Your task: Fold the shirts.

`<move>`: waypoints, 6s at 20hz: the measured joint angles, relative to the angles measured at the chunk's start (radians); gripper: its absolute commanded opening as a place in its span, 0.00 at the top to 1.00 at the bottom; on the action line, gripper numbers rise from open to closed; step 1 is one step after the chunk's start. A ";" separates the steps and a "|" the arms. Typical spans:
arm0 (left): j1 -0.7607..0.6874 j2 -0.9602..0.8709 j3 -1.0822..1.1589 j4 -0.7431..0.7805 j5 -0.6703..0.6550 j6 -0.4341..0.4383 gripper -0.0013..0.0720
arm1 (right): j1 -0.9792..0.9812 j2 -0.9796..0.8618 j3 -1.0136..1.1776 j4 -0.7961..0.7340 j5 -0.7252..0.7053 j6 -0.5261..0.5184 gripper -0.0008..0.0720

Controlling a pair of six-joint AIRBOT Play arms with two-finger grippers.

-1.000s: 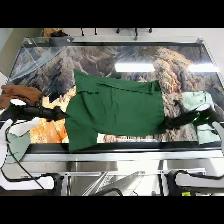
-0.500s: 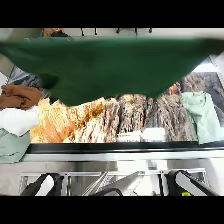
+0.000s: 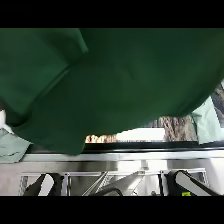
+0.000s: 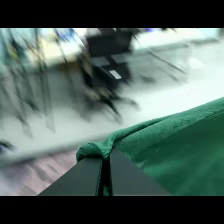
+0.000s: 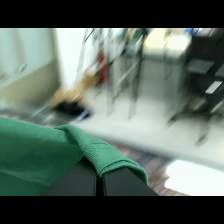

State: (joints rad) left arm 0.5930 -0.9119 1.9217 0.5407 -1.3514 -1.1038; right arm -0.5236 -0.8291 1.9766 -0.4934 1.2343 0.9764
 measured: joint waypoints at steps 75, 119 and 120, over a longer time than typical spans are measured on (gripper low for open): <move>-0.787 -0.095 -1.591 0.356 0.466 -0.495 0.88 | -0.066 -0.325 -0.986 -0.466 0.025 0.152 0.30; -0.656 -0.708 -0.531 0.518 0.398 -0.258 0.96 | 0.200 -0.457 -0.848 -0.212 -0.475 0.009 0.96; -0.661 -0.749 -0.502 0.518 0.394 -0.251 0.96 | 0.204 -0.477 -0.836 -0.212 -0.486 0.003 0.96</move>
State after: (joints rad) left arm -0.0677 -1.6608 1.4200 1.0588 -0.9573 -1.3544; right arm -0.3191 -1.3060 1.1404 -0.7052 0.7479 0.9791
